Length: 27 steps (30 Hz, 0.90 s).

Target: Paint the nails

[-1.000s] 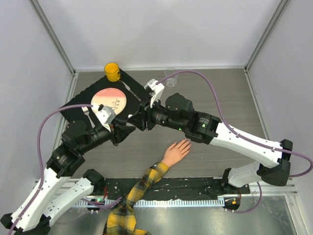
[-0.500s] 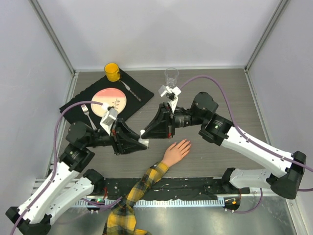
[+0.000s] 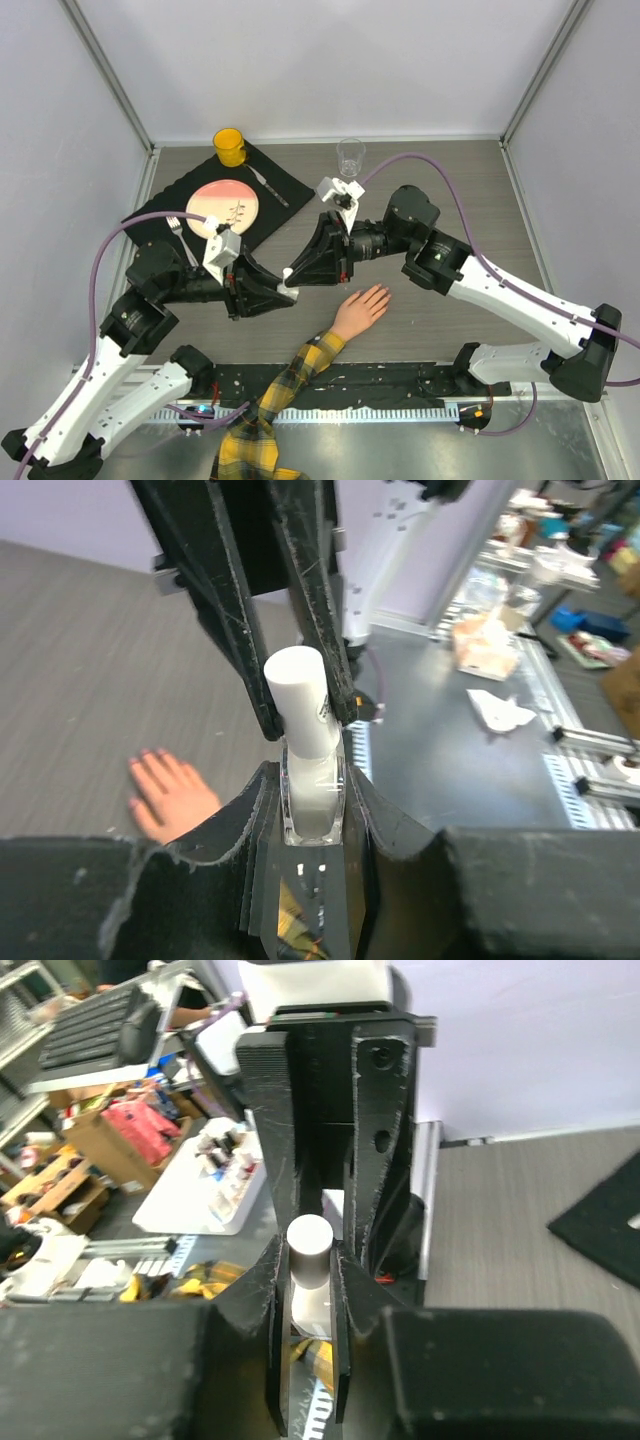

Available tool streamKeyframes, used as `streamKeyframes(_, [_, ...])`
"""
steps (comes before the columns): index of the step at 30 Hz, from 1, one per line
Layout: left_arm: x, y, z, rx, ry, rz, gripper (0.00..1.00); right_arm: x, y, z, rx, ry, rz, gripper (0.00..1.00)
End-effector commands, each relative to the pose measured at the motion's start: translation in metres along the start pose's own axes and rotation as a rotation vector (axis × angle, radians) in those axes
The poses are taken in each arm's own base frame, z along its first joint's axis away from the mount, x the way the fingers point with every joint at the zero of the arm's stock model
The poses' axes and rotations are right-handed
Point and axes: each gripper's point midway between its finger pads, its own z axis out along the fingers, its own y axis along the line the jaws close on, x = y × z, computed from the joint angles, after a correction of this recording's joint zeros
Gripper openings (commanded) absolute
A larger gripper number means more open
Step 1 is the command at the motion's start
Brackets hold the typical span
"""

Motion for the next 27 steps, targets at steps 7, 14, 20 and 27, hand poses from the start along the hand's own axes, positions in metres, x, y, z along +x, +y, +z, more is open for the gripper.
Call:
streamKeyframes(7, [-0.024, 0.044, -0.019, -0.326, -0.038, 0.159, 0.0, -0.008, -0.029, -0.008, 0.28, 0.029, -0.036, 0.6])
streamKeyframes(14, [-0.002, 0.067, -0.031, -0.45, 0.061, 0.154, 0.0, -0.029, -0.056, -0.032, 0.557, 0.001, 0.015, 0.68])
streamKeyframes(20, [0.008, 0.077, -0.041, -0.509, 0.123, 0.192, 0.0, -0.042, -0.058, -0.033, 0.628, 0.046, 0.075, 0.65])
streamKeyframes(27, [0.023, 0.073, -0.038, -0.441, 0.191, 0.225, 0.0, -0.019, -0.065, -0.015, 0.615, 0.277, 0.098, 0.67])
